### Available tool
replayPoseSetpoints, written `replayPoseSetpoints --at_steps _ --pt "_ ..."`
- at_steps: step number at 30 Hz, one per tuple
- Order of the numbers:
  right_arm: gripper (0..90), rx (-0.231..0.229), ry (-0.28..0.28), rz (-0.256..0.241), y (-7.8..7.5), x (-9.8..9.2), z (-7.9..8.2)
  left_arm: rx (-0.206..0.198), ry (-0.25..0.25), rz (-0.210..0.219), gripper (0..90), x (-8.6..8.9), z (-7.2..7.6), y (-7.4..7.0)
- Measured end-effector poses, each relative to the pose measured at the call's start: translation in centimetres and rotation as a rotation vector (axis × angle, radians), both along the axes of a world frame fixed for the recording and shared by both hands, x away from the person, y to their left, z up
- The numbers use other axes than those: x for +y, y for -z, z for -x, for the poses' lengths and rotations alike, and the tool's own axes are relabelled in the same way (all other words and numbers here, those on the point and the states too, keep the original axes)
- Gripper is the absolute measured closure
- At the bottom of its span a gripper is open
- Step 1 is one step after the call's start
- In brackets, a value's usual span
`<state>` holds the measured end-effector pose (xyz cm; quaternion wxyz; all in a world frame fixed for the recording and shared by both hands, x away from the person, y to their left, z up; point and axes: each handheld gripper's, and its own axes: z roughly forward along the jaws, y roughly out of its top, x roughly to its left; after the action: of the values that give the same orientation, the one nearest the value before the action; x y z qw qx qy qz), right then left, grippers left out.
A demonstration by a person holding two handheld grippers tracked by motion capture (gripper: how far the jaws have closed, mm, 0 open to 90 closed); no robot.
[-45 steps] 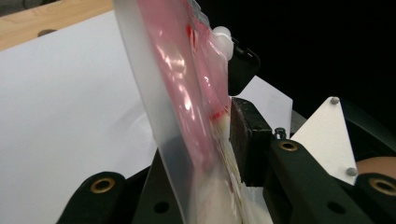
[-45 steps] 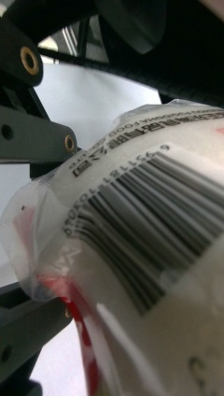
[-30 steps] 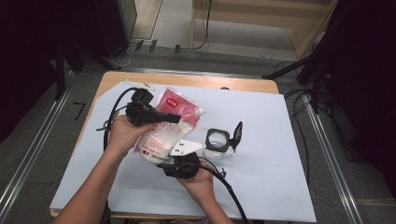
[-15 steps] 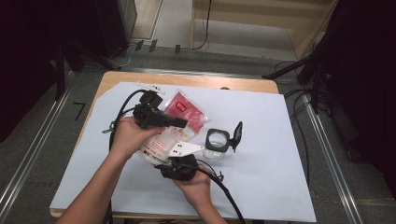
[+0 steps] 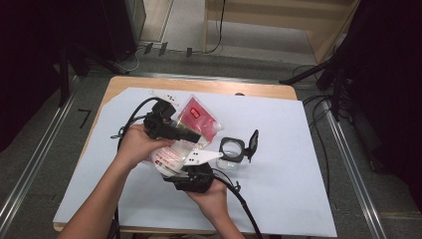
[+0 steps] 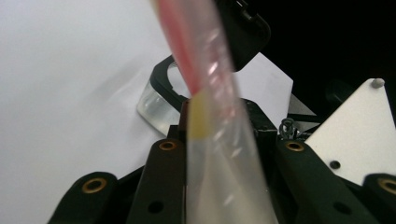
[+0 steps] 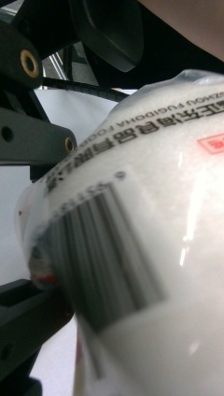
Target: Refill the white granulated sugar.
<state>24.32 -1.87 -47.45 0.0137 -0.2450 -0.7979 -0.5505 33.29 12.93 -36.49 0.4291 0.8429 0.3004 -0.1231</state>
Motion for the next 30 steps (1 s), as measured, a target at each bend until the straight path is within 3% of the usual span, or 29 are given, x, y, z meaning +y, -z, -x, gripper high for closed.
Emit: replayPoseSetpoints --at_steps 6,10,14,20,23,26,29,30 --pt "59.7 -0.028 0.034 0.055 0.0 0.2 0.4 0.020 -0.044 -0.047 79.3 -1.0 0.2 0.1" --pt "55.3 -0.054 0.075 0.090 -0.2 0.5 0.9 0.022 -0.073 -0.055 80.3 -1.3 0.4 -0.1" --pt "55.9 -0.048 0.135 0.111 -0.4 0.9 1.2 0.007 -0.058 -0.079 79.5 -1.8 0.7 -0.2" --pt "58.3 0.000 0.154 0.069 -0.1 0.7 1.4 -0.010 0.018 -0.118 74.3 -2.7 1.1 -0.2" --pt "59.5 0.040 0.177 0.006 0.1 0.1 1.3 -0.014 0.033 -0.100 71.0 -3.0 1.3 0.0" --pt "59.9 0.033 0.198 -0.003 0.1 -0.4 1.4 -0.007 0.048 -0.106 69.8 -3.1 1.4 -0.1" --pt "60.5 0.072 0.203 -0.055 0.3 -0.8 1.3 -0.031 0.065 -0.112 69.2 -3.1 1.6 0.0" --pt "60.6 0.068 0.202 -0.052 0.3 -0.8 1.4 -0.019 0.069 -0.104 69.8 -3.0 1.6 0.0"
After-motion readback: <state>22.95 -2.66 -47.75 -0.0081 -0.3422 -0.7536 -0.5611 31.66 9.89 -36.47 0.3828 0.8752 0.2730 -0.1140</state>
